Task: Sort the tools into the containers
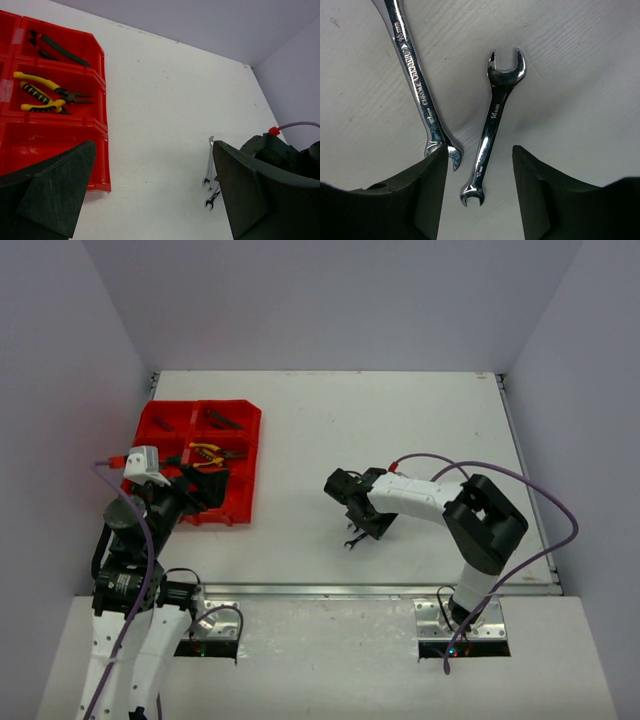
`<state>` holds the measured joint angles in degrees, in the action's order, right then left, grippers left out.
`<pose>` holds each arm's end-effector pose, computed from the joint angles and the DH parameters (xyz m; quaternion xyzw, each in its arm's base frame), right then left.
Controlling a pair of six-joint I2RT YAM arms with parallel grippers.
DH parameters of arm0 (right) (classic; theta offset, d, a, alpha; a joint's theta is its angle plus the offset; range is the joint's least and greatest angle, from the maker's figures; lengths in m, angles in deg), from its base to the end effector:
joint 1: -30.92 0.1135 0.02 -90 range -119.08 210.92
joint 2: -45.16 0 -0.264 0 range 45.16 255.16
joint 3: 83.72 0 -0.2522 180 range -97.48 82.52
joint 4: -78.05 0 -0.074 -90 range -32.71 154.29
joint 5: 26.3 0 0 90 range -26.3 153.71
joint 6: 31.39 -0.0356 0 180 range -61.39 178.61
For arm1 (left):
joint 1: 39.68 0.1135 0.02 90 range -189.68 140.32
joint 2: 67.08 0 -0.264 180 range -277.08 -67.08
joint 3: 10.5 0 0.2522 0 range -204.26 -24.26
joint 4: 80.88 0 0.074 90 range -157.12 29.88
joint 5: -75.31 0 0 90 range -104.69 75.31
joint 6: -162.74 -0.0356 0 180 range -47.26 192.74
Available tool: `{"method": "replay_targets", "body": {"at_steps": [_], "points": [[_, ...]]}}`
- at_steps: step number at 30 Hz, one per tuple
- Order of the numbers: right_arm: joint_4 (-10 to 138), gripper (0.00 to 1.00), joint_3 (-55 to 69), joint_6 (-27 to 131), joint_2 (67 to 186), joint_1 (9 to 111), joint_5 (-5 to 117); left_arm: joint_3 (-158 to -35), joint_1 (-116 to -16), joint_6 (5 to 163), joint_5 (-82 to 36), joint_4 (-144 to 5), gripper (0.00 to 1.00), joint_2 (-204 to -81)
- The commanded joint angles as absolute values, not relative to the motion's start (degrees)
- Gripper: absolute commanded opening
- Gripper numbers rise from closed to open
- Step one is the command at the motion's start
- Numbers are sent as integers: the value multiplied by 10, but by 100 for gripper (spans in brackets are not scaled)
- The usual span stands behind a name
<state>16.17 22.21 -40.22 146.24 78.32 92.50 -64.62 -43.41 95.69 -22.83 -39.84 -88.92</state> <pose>0.2140 0.2074 0.1529 0.4224 0.8716 -0.0633 0.2407 0.0956 -0.0113 0.3298 -0.0808 0.7542 -0.2023 0.6194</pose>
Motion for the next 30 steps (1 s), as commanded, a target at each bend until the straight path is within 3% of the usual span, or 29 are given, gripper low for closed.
{"method": "replay_targets", "body": {"at_steps": [1, 18, 21, 25, 30], "points": [[194, 53, 237, -428, 1460, 777, 932, -647, -442, 955, -228, -423, 100, -884], [266, 43, 321, -465, 1476, 757, 848, -648, -443, 958, -218, -421, 100, -870], [289, 36, 336, -462, 1475, 757, 833, -648, -443, 958, -216, -421, 100, -869], [293, 0, 346, -474, 1472, 755, 813, -648, -443, 958, -214, -421, 100, -870], [294, 0, 346, -469, 1471, 754, 803, -649, -443, 959, -209, -419, 100, -868]]}}
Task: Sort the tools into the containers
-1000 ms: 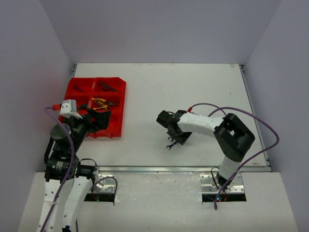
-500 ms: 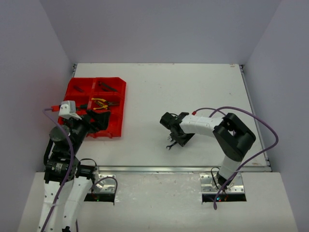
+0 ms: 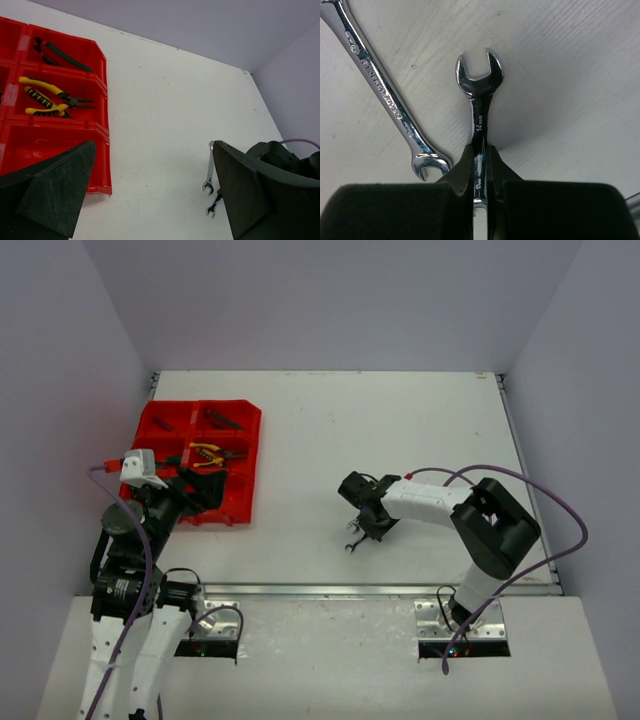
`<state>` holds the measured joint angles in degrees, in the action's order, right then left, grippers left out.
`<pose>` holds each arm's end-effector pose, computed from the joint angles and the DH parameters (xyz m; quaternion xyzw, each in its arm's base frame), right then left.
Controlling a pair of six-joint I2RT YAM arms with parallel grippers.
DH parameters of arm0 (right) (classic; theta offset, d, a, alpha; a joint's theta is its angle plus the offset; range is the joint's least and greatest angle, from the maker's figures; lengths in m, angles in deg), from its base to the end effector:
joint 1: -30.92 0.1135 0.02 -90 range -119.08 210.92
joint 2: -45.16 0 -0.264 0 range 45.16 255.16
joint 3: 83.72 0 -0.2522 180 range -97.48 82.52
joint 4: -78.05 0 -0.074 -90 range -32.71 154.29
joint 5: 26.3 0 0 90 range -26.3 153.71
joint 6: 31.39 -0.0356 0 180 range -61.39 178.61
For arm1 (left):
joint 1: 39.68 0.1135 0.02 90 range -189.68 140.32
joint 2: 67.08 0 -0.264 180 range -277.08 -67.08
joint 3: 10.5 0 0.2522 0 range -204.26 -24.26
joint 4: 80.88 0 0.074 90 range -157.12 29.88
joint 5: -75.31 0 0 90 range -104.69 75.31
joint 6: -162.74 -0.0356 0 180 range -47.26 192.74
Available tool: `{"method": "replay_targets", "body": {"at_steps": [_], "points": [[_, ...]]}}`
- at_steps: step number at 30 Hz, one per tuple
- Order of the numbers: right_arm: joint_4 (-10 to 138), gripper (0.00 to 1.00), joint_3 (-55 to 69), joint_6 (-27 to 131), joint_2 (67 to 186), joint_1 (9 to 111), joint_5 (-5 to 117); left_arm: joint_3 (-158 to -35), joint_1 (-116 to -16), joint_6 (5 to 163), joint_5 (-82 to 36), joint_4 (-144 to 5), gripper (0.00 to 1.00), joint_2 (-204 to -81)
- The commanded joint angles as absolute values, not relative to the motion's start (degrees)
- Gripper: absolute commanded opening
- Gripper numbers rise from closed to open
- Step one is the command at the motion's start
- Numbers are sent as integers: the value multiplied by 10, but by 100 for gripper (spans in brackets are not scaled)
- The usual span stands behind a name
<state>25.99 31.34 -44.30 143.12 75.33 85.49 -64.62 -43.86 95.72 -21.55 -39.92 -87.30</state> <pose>0.2073 0.1845 0.1309 0.4865 0.8520 -0.0127 0.1931 0.0896 -0.0108 0.3320 -0.0831 0.7444 -0.1988 0.6320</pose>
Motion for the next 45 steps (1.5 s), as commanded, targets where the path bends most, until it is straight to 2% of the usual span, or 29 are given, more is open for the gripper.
{"method": "replay_targets", "body": {"at_steps": [1, 9, 21, 27, 31, 37, 38, 41, 45], "points": [[294, 0, 346, -467, 1470, 754, 802, -649, -443, 959, -209, -419, 100, -868], [297, 0, 349, -403, 1406, 767, 838, -648, -443, 959, -213, -420, 100, -871], [246, 0, 296, -288, 1381, 813, 942, -647, -443, 958, -228, -424, 100, -884], [264, 0, 295, -257, 1361, 822, 945, -647, -444, 956, -247, -427, 100, -897], [323, 0, 306, -186, 1331, 835, 945, -647, -447, 957, -292, -435, 100, -921], [448, 0, 315, -31, 1284, 869, 957, -594, -447, 1042, -465, -513, 100, -954], [504, 0, 330, 33, 1265, 876, 933, -558, -448, 1087, -515, -569, 100, -958], [577, 0, 358, 128, 1224, 883, 860, -494, -456, 1171, -565, -694, 100, -969], [605, 0, 339, 187, 1208, 884, 782, -479, -492, 1183, -556, -729, 100, -1004]]}}
